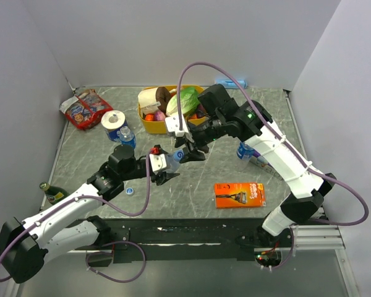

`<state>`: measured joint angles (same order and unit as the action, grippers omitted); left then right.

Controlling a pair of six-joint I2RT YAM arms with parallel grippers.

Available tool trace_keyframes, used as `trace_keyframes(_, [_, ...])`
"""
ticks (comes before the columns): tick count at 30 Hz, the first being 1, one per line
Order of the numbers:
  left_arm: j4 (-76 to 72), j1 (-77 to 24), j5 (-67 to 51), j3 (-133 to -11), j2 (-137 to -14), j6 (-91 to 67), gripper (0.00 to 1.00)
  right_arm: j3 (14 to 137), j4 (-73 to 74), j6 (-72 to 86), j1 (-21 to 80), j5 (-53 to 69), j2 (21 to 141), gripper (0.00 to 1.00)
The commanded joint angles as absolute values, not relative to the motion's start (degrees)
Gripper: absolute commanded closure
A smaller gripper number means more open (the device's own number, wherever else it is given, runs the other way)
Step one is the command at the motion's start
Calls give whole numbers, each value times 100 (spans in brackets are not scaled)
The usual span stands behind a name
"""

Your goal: Screw on the bottle caps

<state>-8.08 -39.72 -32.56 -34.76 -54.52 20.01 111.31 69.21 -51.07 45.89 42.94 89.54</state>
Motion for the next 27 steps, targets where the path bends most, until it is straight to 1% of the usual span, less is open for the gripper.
trace_keyframes(1, [-975, -3990, -3331, -3709, -5309, 1916, 99, 11048, 6531, -4879, 4623, 4272, 8983, 44])
trace_keyframes(3, [-993, -3999, -3314, -3683, -5309, 1899, 99, 11022, 6425, -4755, 4614, 4263, 8974, 50])
trace_keyframes(4, [-1011, -3999, -3244, -3683, -5300, 1829, 99, 11013, 6407, -4720, 4614, 4210, 8982, 56])
trace_keyframes(6, [-1142, -3999, -3138, -3665, -5309, 1619, 99, 10978, 6303, -4562, 4623, 4184, 9000, 61])
trace_keyframes(9, [-1388, -3990, -2875, -3656, -5370, 1232, 99, 10898, 6188, -3992, 4623, 3956, 9087, 72])
trace_keyframes(10, [-1441, -3990, -2822, -3656, -5396, 1178, 99, 10942, 6144, -3773, 4614, 3868, 9184, 81])
trace_keyframes(11, [-1485, -3990, -2699, -3656, -5414, 1108, 99, 10960, 6109, -3222, 4606, 3824, 9237, 84])
trace_keyframes(12, [-1538, -3990, -2629, -3674, -5458, 960, 99, 10951, 6100, -3008, 4579, 3867, 9255, 87])
trace_keyframes(13, [-1547, -3990, -2584, -3674, -5475, 949, 99, 10899, 5960, -2823, 4579, 3885, 9211, 92])
trace_keyframes(15, [-1556, -3999, -2435, -3683, -5502, 914, 99, 10820, 5880, -2558, 4605, 3946, 9141, 97])
trace_keyframes(16, [-1547, -3999, -2391, -3683, -5502, 905, 98, 10837, 5923, -2584, 4605, 3964, 9132, 97])
trace_keyframes(17, [-1512, -3999, -2330, -3709, -5511, 914, 90, 10872, 5976, -2645, 4605, 3981, 9149, 97])
trace_keyframes(18, [-1486, -3999, -2294, -3726, -5537, 905, 76, 10933, 6046, -2724, 4614, 3964, 9149, 97])
trace_keyframes(19, [-1433, -3999, -2242, -3727, -5546, 870, 40, 10951, 6090, -2907, 4606, 3929, 9158, 98])
trace_keyframes(20, [-1433, -3999, -2163, -3718, -5555, 818, 23, 10969, 6204, -2996, 4597, 3877, 9158, 98])
trace_keyframes(22, [-1276, -3990, -1899, -3718, -5563, 730, 4, 11039, 6362, -3242, 4544, 3771, 9167, 98])
trace_keyframes(27, [-660, -3990, -1242, -3578, -5572, 642, 4, 11118, 6898, -3620, 4255, 3674, 9141, 99])
